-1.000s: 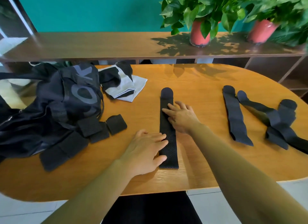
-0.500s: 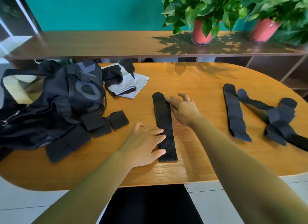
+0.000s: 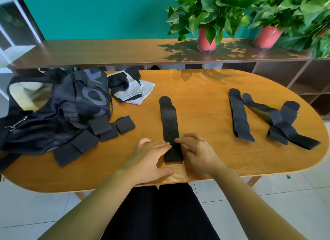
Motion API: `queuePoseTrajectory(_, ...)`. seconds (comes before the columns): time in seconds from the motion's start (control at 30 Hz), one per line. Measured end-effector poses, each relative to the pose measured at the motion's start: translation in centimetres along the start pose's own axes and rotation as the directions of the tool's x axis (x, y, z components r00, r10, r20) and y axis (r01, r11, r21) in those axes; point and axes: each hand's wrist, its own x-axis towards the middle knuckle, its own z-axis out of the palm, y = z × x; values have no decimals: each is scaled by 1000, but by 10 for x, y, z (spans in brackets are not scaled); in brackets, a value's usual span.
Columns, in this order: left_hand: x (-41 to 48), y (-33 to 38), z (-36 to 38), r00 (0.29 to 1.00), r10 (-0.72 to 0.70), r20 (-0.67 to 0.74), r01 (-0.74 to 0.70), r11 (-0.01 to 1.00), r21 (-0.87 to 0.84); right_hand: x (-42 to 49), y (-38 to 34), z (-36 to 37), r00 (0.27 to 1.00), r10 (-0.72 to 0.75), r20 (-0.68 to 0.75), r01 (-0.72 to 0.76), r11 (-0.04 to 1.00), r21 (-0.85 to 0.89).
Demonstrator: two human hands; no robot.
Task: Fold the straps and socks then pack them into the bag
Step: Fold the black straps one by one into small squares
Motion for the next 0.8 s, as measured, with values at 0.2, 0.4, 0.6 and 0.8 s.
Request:
queuePoseTrajectory(0.2, 2, 4, 0, 994, -62, -90, 58, 997, -49, -17, -3, 3, 998, 49, 46, -49, 999, 6)
queuePoseTrajectory(0.4, 11, 4, 5, 947, -280, -160, 252, 952, -176, -10, -10, 7, 992, 82, -93, -76, 995, 69)
queuePoseTrajectory(0.6, 27, 6, 9, 873, -424, -240, 373, 899, -231, 9, -22, 16, 938, 189, -291, -145, 976, 164)
queuePoseTrajectory(0.8, 36, 7, 14, 851, -468, -241, 433, 882, -185, 18, -27, 22, 891, 268, -367, -236, 963, 131)
